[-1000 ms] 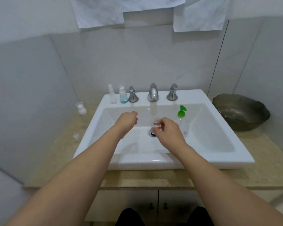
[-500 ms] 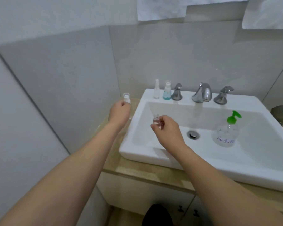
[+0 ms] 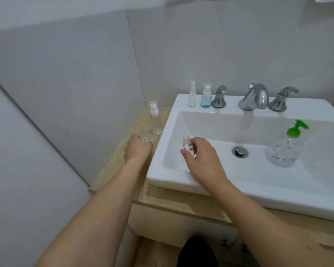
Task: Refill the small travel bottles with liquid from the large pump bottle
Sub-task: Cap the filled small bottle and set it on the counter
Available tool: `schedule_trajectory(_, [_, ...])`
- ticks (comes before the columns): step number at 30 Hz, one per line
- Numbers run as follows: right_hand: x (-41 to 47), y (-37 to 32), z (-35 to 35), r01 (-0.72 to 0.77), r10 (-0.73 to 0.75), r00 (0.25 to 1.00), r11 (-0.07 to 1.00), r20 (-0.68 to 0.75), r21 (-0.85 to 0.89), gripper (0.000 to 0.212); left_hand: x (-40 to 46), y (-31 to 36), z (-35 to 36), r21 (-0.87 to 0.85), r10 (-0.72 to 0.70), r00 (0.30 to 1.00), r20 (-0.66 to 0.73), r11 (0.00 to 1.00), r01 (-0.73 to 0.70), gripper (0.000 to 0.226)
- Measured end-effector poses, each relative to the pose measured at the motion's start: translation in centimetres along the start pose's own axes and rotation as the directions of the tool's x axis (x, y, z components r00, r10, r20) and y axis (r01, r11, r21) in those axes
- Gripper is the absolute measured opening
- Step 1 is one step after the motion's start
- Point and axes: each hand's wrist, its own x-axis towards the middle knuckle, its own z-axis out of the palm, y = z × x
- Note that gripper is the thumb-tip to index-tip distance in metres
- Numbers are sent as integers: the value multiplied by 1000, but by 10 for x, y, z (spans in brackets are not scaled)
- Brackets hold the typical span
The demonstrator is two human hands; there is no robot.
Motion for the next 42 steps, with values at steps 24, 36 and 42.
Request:
schedule_trajectory(24, [-6, 5, -25, -149, 142, 988, 982, 66, 119, 13, -87, 43, -8, -343, 412, 904, -116, 837, -426, 20])
schedule_trajectory(36, [-28, 43, -71, -149, 150, 989, 983, -2, 104, 11, -115, 59, 20, -512, 445, 893, 61, 782, -355, 13])
schedule_trajectory(42, [-25, 43, -57, -116, 128, 987, 987, 102, -113, 28, -117, 61, 23, -585, 467, 884, 25, 724, -366, 18])
